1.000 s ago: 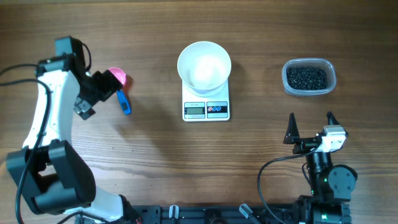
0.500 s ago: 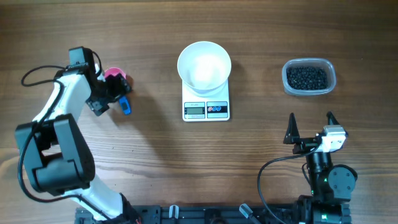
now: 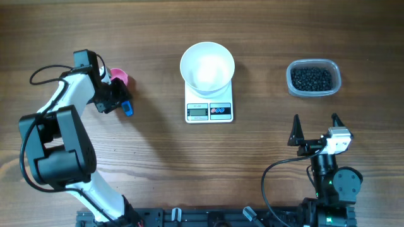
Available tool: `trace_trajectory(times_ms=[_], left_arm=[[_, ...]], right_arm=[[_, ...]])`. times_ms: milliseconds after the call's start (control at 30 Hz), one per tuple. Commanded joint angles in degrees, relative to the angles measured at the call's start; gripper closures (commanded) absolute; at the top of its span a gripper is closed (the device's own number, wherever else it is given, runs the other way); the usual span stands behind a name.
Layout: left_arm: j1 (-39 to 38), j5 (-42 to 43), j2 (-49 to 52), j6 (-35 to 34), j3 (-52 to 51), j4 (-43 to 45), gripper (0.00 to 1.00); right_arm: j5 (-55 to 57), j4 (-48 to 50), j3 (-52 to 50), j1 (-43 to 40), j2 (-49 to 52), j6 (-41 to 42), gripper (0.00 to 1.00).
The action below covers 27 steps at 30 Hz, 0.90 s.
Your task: Scoop item into bowl and weigh 150g on scale
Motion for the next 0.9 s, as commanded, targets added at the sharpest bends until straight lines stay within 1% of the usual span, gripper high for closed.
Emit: trace_trajectory(times_ms=[0,33,200,233,333,400,433,500,667,800,867], left_arm=[[0.2,1.2,2.0,0.7,-0.5,0.2,0.57],[0.2,1.2,2.0,1.3,-0.5,0.4,0.60],[0.2,1.1,2.0,1.5,-0.5,0.8,0.60],[0.2,1.1,2.0,1.5,-0.5,0.8,0.63],[0.2,1.1,2.0,1.4,-0.5,0.8,0.85],[0.2,1.2,1.9,1.4,-0.5,1.0,0.87],[0.2,1.2,1.9,1.4,-0.3,1.0,0.92],[0.2,1.2,1.7,1.4,-0.3,1.0,0.96],[0.2,3.3,-1.1,1.0,-0.1,1.0,0.96],[0.2,7.0,-7.0,-3.1,0.4,1.0,0.96],[0.2,13.0,-11.5,-4.3,0.4,1.0,0.96]], right_arm=[[-0.9,0.2,-0.1,0.2,-0.6,0.2,0.00],[-0.9,0.2,-0.1,0.2,-0.6,0.2,0.00],[-0.9,0.2,-0.1,0.2,-0.6,0.2,0.00],[-0.9,0.2,-0.1,0.2,-0.6,0.2,0.00],[-0.9,0.2,-0.1,0.2,-0.6,0.2,0.00],[-0.9,0.2,-0.1,0.2,-0.6,0.3,0.00],[-0.9,0.2,-0.1,0.2,-0.6,0.2,0.00],[-0.9,0.2,-0.1,0.2,-0.6,0.2,0.00],[-0.9,0.2,-0.1,0.2,-0.6,0.3,0.00],[-0.9,0.2,-0.1,0.2,-0.6,0.2,0.00],[-0.9,0.2,-0.1,0.2,-0.6,0.2,0.00]])
